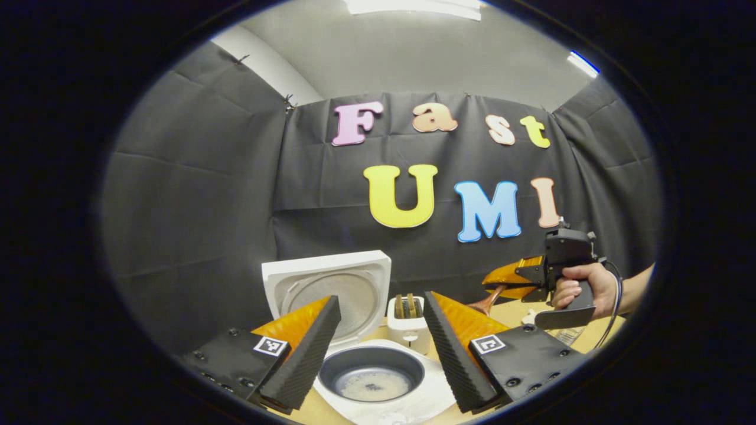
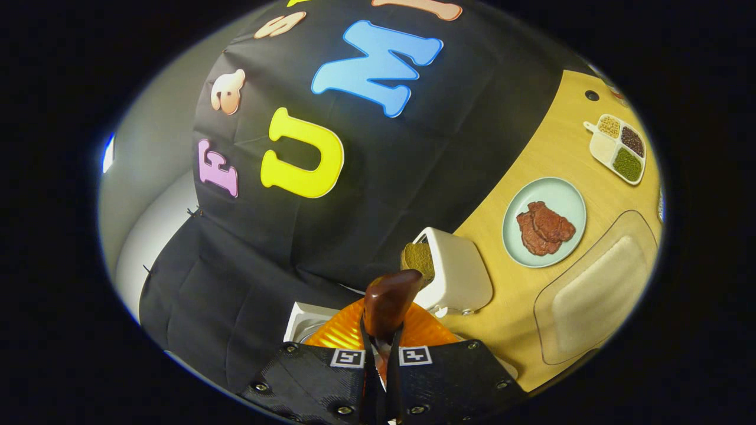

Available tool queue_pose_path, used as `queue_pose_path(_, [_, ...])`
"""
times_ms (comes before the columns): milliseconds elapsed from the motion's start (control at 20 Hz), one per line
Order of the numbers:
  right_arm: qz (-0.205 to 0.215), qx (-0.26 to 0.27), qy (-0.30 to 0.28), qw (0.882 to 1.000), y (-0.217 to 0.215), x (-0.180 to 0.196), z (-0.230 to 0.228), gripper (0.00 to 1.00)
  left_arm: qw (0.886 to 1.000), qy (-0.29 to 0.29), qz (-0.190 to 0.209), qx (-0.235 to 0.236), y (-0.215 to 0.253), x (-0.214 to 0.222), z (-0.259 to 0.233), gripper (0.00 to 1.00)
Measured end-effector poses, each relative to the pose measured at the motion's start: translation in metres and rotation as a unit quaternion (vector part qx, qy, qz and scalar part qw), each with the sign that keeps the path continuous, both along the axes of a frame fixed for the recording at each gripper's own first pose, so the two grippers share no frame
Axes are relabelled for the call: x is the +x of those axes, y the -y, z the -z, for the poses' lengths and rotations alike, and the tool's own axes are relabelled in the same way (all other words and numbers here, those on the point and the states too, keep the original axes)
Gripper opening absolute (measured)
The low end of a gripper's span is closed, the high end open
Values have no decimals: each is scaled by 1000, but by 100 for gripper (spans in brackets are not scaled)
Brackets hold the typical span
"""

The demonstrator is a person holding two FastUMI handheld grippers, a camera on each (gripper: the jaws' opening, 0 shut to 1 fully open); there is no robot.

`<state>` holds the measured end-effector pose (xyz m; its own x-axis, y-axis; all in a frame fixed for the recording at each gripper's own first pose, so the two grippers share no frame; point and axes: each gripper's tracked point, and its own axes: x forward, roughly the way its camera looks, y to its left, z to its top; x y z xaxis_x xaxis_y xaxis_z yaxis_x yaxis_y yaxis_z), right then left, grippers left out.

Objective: Close the left gripper, press the button to open the rice cooker; take a wooden spoon from the chopstick holder with the right hand, scoop a spoonful of rice and pour it into the rice cooker, then put the wooden spoon back into the chopstick holder.

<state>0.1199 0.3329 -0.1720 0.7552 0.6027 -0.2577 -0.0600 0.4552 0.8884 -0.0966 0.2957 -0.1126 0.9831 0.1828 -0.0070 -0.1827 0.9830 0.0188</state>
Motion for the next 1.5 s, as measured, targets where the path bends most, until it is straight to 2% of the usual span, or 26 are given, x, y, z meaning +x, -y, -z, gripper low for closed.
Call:
queue_pose_path(100, [-9, -12, -4, 1000, -16, 0, 6, 6, 1000, -5, -9, -2, -14, -4, 6, 96])
queue_pose_path(150, [-13, -15, -4, 1000, -24, -2, 8, 7, 1000, -4, -12, -2, -20, -7, 7, 99])
queue_pose_path(450, [-38, -27, -7, 999, -71, -2, 22, 6, 999, -3, -33, -8, -53, -19, 9, 99])
queue_pose_path(650, [-77, -58, 14, 995, -108, -7, 36, 6, 999, -5, -46, -5, -67, -26, 16, 97])
queue_pose_path(800, [-110, -100, 38, 988, -135, -14, 48, 6, 998, -10, -53, -11, -75, -31, 23, 99])
queue_pose_path(950, [-138, -155, 74, 975, -158, -15, 59, 7, 998, -10, -61, -11, -80, -39, 23, 96])
queue_pose_path(1100, [-170, -217, 126, 953, -184, -19, 63, 7, 997, -8, -70, -10, -84, -47, 22, 96])
queue_pose_path(1200, [-199, -255, 170, 931, -199, -26, 63, 6, 997, -5, -75, -14, -87, -50, 21, 96])
queue_pose_path(1400, [-257, -330, 276, 866, -225, -43, 60, 7, 996, -2, -85, -16, -93, -54, 23, 97])
queue_pose_path(1500, [-289, -359, 331, 824, -233, -56, 59, 6, 996, 0, -88, -18, -94, -56, 23, 98])
